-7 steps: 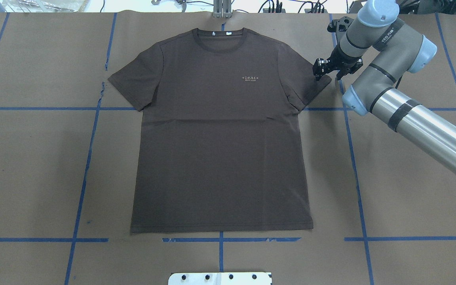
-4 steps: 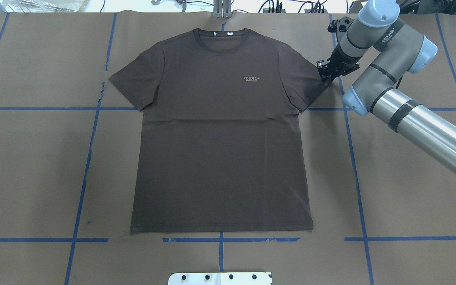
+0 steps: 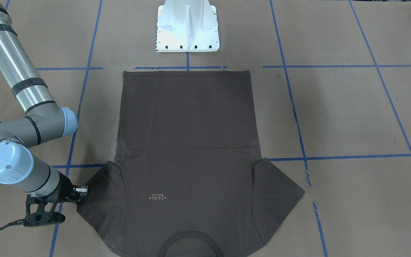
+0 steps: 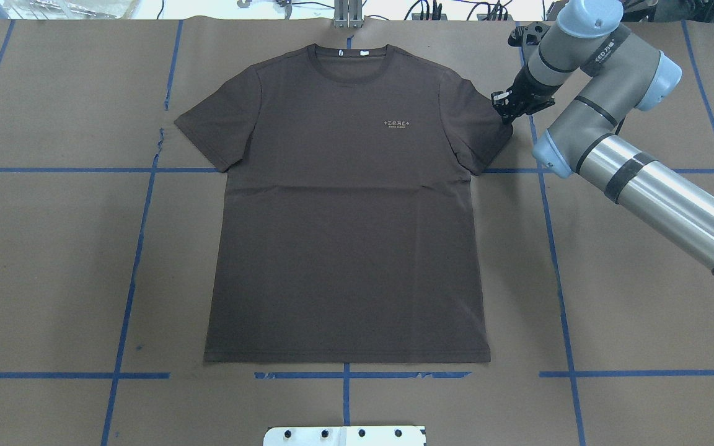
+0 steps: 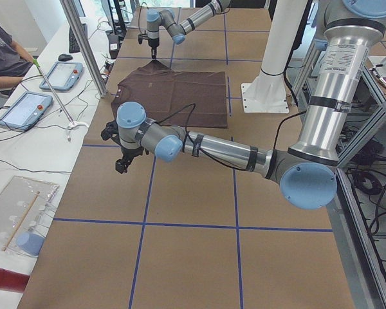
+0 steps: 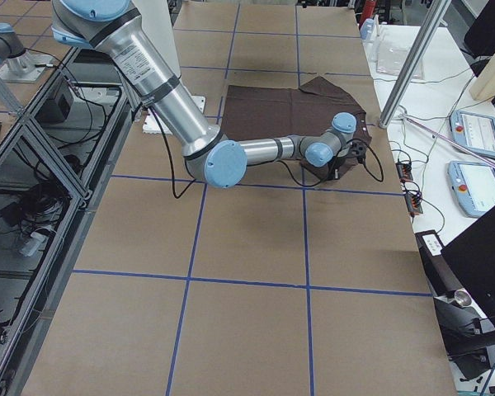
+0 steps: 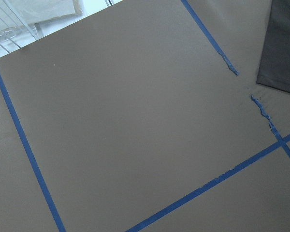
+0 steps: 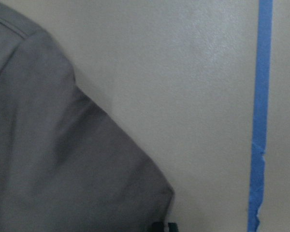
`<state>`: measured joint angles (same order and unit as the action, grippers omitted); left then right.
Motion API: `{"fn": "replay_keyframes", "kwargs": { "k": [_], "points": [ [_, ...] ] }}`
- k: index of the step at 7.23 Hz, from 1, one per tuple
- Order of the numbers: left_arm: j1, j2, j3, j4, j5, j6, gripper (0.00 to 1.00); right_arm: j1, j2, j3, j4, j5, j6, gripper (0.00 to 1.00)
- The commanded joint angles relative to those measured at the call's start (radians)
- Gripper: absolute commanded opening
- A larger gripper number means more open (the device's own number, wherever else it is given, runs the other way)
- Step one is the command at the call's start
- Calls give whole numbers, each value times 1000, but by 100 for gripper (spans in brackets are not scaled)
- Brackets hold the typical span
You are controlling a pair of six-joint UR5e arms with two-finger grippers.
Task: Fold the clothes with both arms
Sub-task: 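Grasp the sleeve with the right gripper and fold it onto the shirt body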
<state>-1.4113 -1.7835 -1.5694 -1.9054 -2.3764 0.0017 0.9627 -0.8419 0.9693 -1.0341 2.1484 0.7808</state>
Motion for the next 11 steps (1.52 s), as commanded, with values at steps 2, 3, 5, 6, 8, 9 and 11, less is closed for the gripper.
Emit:
{"fn": "replay_keyframes", "kwargs": {
  "k": [2, 3, 5, 6, 8, 9, 11],
  "points": [
    [-2, -1, 2, 0, 0, 1, 100, -7, 78, 106, -3, 13, -2, 0],
    [-3, 1, 2, 0, 0, 0, 100, -39, 113, 106, -4, 11, -2, 0],
    [-6, 3, 3, 0, 0, 1, 100, -140, 179, 95, -7, -95, 11, 0],
    [-6, 3, 5, 0, 0, 0, 100, -168, 179, 91, -6, -143, 11, 0],
    [-5, -1, 6, 0, -1, -3, 100, -176, 179, 88, 0, -159, 9, 100],
    [-5, -1, 6, 0, 0, -3, 100, -176, 176, 88, 2, -160, 9, 100],
    [-2, -14, 2, -3, 0, -89, 100, -170, 176, 88, -3, -162, 120, 100]
  ]
}}
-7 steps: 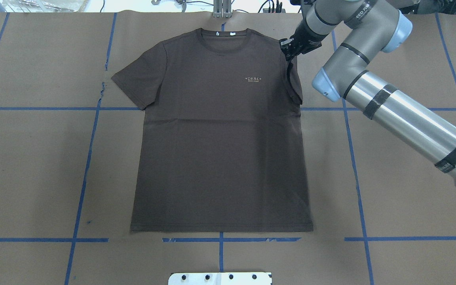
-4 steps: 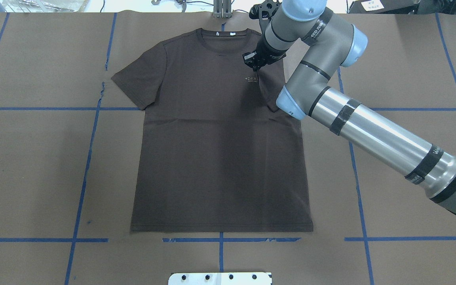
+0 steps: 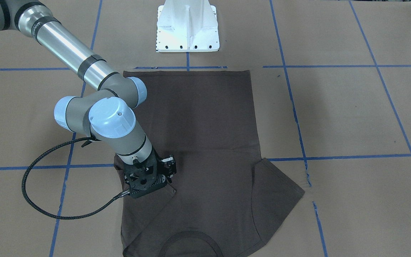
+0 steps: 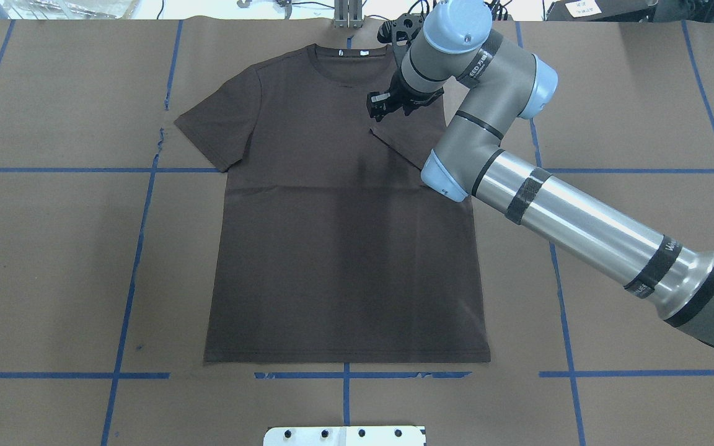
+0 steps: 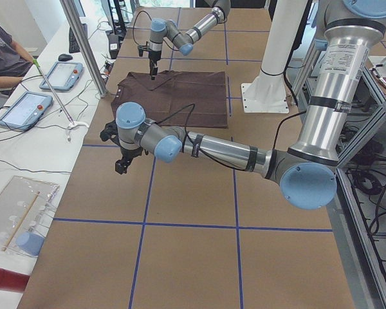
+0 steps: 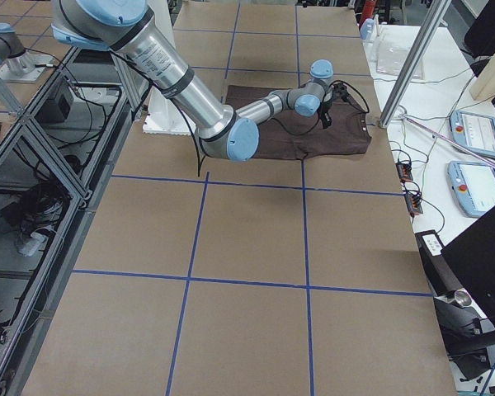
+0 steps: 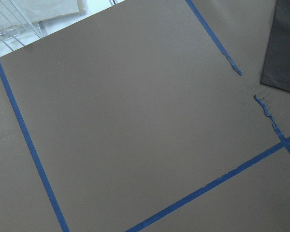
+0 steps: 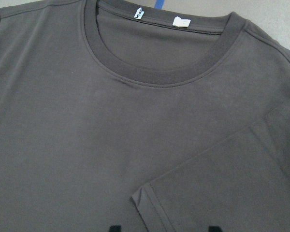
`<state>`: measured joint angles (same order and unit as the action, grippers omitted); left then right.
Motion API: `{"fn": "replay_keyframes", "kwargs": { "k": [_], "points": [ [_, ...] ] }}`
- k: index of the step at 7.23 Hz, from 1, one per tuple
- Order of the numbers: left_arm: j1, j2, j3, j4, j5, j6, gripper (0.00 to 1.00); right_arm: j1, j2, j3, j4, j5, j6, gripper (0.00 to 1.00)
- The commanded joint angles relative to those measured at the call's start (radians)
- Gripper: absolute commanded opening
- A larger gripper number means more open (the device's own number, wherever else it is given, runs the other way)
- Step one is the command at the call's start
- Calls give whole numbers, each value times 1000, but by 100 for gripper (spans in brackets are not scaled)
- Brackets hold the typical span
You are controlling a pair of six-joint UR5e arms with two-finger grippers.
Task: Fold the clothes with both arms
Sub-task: 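Grasp the sleeve with the right gripper and fold it onto the shirt body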
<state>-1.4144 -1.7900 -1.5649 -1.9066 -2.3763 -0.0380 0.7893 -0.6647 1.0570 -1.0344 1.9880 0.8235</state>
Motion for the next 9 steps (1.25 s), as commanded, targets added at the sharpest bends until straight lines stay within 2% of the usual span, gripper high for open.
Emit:
{"fn": "replay_keyframes", "kwargs": {
  "k": [1, 2, 3, 4, 5, 6, 7, 8, 9],
  "points": [
    [21, -37, -4, -17, 2, -154, 100, 25, -1, 1, -10, 9, 94, 100],
    [79, -40, -4, -97, 14, -300, 100, 65, -6, 26, -110, 61, 94, 100],
    [159, -45, -10, -192, 99, -503, 100, 121, -21, 99, -250, 139, 77, 100],
    [255, -61, -10, -275, 185, -721, 100, 173, -85, 213, -353, 214, 47, 100],
    [370, -89, -4, -307, 325, -901, 100, 227, -178, 344, -445, 254, -57, 100],
    [502, -116, 15, -313, 508, -1030, 100, 261, -256, 457, -537, 271, -173, 100],
    [547, -190, 96, -315, 598, -1100, 100, 292, -291, 522, -608, 278, -237, 100],
    [557, -244, 196, -346, 614, -1103, 100, 316, -297, 537, -625, 317, -242, 100],
    [558, -249, 263, -429, 649, -1102, 100, 320, -318, 557, -624, 331, -242, 100]
  ]
}}
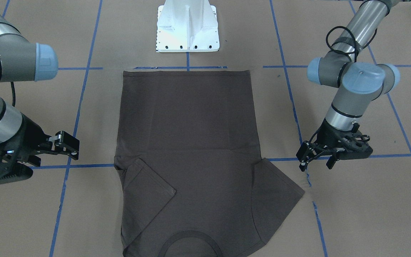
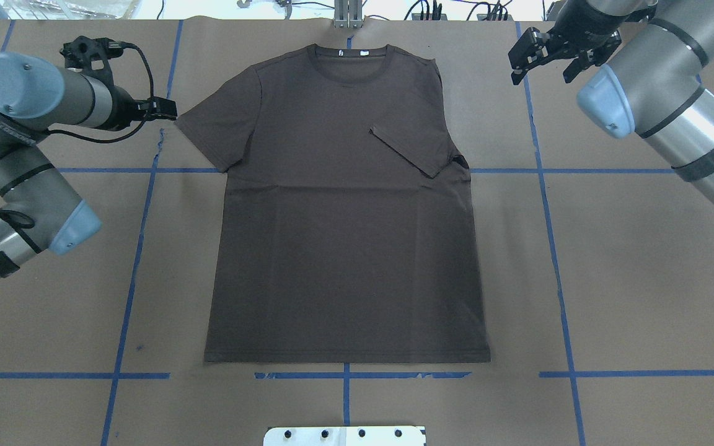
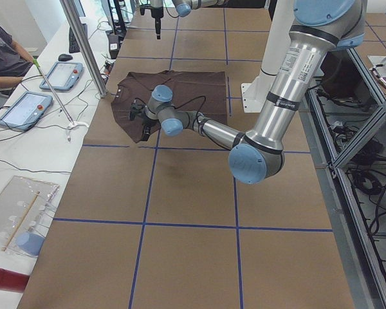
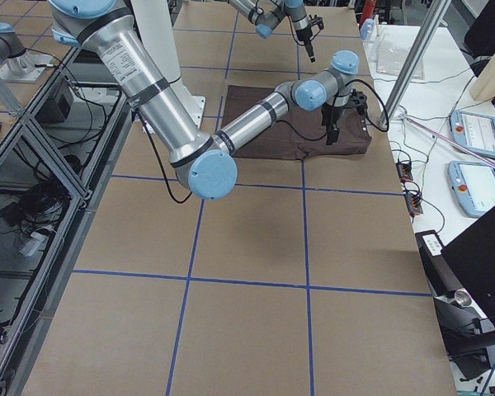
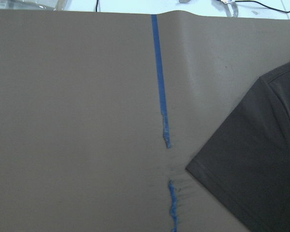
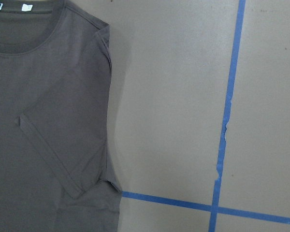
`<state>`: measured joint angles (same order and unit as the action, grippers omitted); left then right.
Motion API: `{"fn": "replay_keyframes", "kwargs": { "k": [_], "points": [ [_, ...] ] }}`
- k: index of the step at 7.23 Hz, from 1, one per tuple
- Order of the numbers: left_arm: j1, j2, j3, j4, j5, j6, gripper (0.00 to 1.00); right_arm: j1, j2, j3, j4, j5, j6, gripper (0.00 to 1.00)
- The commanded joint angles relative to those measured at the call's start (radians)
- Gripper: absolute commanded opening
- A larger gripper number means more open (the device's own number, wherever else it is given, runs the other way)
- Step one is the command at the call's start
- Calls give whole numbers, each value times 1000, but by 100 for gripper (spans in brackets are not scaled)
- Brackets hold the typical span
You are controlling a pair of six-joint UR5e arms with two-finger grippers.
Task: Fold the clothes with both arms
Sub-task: 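Move the left gripper toward the sleeve nearest it while the right gripper withdraws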
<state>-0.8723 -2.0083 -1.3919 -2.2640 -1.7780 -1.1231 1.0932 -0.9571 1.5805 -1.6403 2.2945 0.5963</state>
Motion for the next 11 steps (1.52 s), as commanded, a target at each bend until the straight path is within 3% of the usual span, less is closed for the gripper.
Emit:
{"fn": "replay_keyframes", "kwargs": {
  "k": [1, 5, 11],
  "points": [
    [19, -53, 137, -84, 69, -14, 99, 13, -28, 35, -18, 25, -15, 100],
    [30, -156, 292, -104, 92, -12, 98, 5, -23, 32, -16, 19, -1, 100],
    [49, -162, 298, -112, 92, -14, 87, 1, -18, 26, -16, 19, 2, 100]
  ]
}}
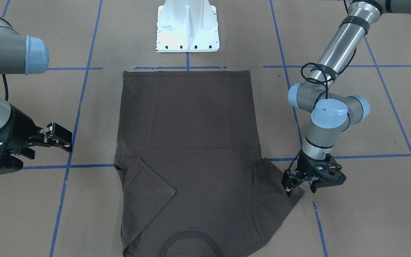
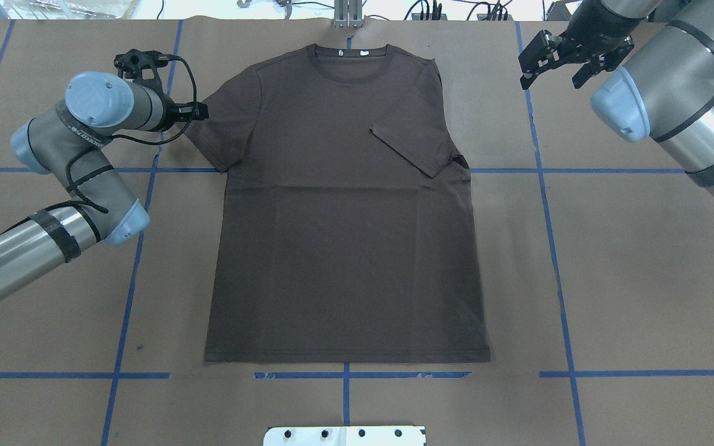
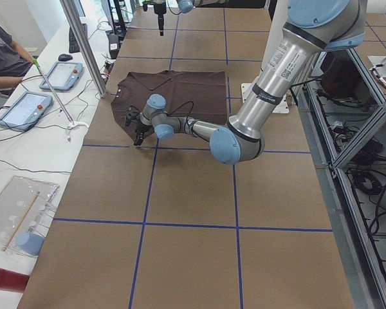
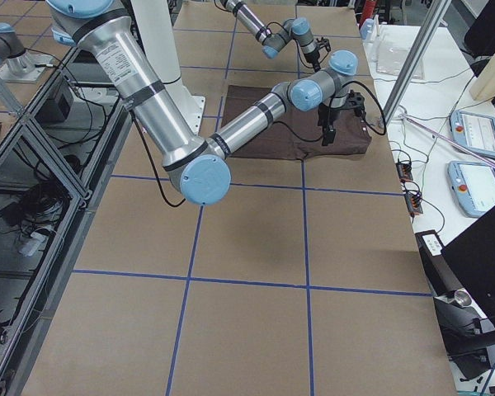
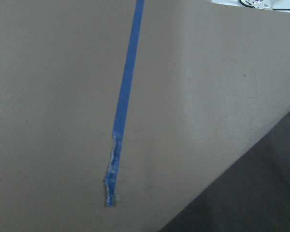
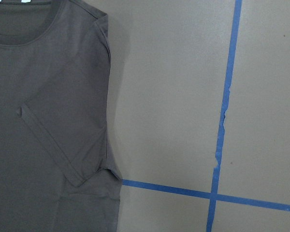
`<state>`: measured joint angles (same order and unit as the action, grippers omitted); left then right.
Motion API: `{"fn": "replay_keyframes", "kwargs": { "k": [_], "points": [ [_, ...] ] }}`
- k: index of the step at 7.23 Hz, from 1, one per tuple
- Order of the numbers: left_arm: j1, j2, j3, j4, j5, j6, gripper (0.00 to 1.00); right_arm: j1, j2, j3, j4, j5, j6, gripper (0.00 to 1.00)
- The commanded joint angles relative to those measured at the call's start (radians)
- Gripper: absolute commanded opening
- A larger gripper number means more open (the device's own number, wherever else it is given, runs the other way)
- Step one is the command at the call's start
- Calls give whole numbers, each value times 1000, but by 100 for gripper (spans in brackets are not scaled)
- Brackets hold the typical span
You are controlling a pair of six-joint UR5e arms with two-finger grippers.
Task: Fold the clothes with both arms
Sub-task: 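Move the left gripper toward the sleeve nearest it while the right gripper withdraws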
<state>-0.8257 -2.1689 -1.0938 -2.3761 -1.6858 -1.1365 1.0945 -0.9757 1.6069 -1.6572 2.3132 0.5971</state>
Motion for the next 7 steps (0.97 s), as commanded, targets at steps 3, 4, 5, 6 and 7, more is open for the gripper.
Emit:
{"fn": "replay_keyframes", "kwargs": {
  "k": [3, 4, 5, 6, 7],
  "points": [
    [4, -2, 0, 1, 0, -2, 64, -2, -1, -4, 2, 0, 0, 100],
    [4, -3, 0, 1, -2, 0, 58, -2, -3, -5, 2, 0, 0, 100],
    [4, -8, -3, 3, -2, 0, 50, -2, -3, -8, 4, -2, 0, 100],
    [4, -12, -5, 5, 0, -3, 34, -2, -5, -10, 4, -2, 0, 100],
    [4, -17, -6, 11, -2, -3, 14, -2, -5, -12, 5, -2, 0, 100]
  ]
}}
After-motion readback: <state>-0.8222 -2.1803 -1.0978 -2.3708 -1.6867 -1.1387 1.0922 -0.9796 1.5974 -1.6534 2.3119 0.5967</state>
